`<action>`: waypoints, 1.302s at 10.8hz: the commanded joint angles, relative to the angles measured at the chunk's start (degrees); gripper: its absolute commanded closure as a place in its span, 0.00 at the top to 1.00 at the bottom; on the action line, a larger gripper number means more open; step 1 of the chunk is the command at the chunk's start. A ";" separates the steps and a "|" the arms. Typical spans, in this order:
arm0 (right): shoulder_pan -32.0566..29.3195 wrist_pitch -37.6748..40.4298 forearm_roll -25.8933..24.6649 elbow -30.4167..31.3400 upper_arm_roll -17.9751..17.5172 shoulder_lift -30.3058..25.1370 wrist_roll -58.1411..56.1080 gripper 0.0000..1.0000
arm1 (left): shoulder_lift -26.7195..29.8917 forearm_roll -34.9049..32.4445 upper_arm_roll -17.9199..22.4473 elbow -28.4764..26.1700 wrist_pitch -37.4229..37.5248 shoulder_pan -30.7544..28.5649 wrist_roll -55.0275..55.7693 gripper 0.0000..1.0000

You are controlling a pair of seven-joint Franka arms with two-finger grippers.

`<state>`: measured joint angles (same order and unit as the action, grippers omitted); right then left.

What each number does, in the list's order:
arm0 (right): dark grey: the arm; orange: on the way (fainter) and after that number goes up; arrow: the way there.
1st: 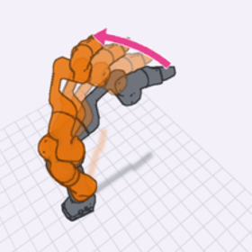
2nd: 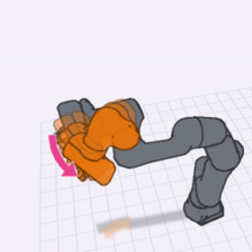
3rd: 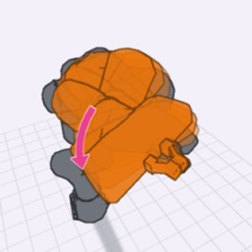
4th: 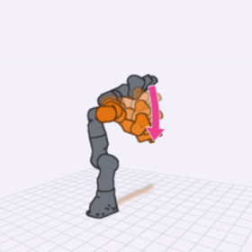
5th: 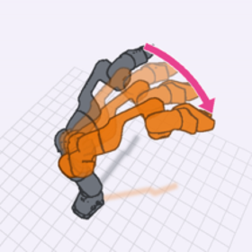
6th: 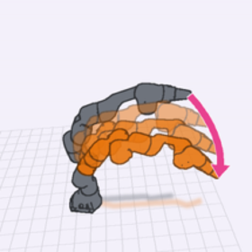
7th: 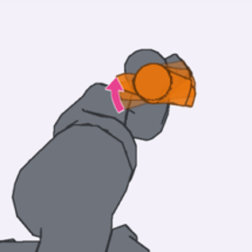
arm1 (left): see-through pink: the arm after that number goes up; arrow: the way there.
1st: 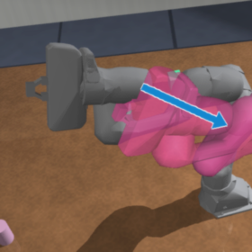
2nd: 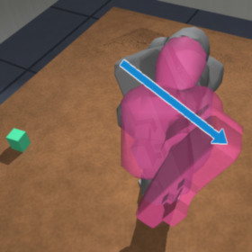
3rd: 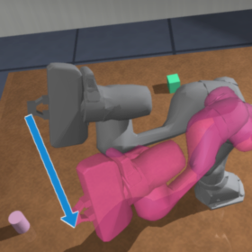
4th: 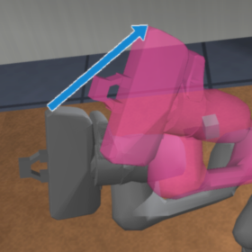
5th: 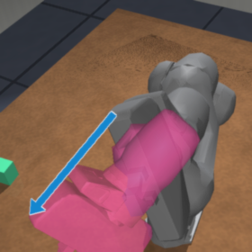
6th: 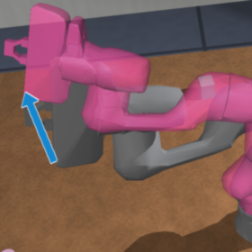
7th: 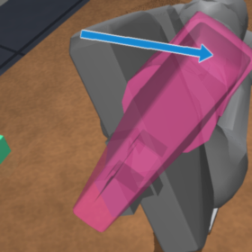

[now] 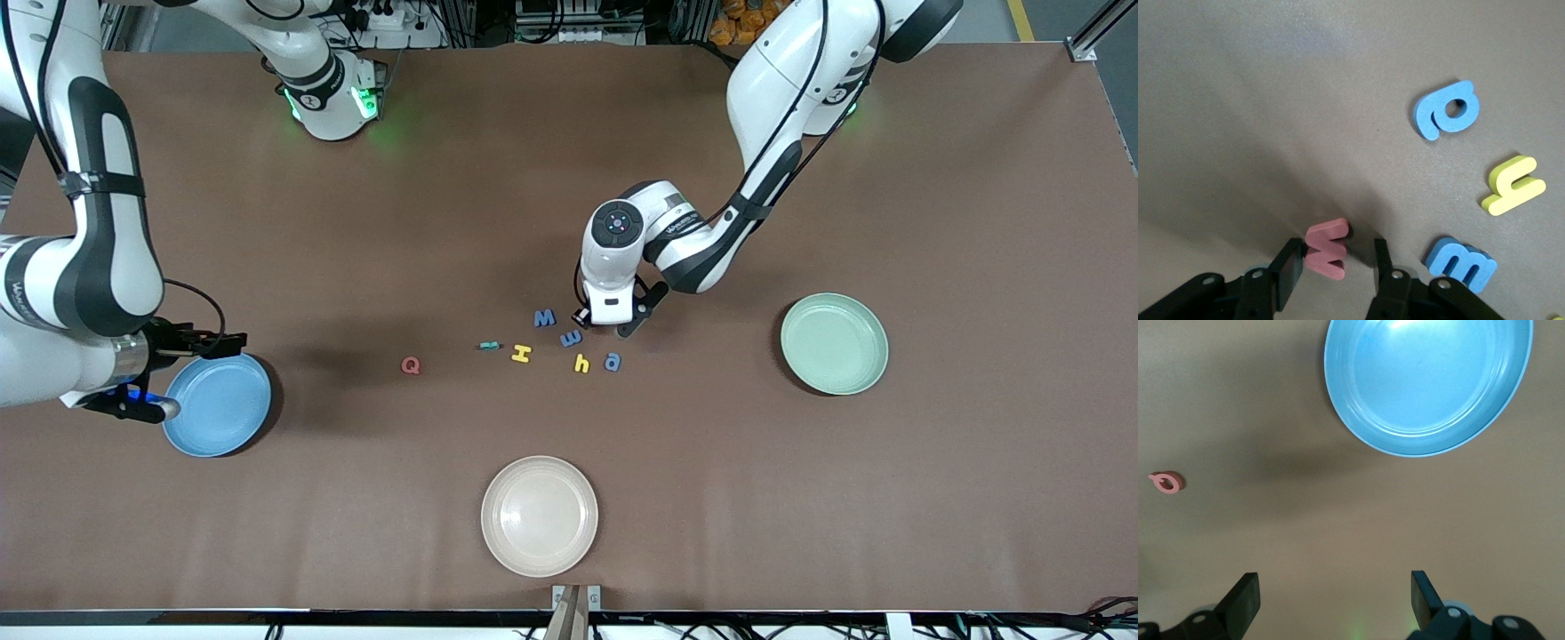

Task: Sort uppercase to blue plate, lowercase to green plate
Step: 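Lower the left gripper and close it on the pink w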

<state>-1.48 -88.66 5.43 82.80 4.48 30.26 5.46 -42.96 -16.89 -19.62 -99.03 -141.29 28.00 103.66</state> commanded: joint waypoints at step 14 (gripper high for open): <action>-1.17 0.77 0.02 -1.24 -0.26 0.41 0.26 1.00 | 6.46 -3.41 0.46 -0.11 11.71 -3.82 -13.27 0.05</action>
<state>-2.77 -88.56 5.43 82.41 4.60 30.26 5.42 -40.81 -19.11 -18.97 -98.14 -134.02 26.04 95.34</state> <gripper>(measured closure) 0.000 0.722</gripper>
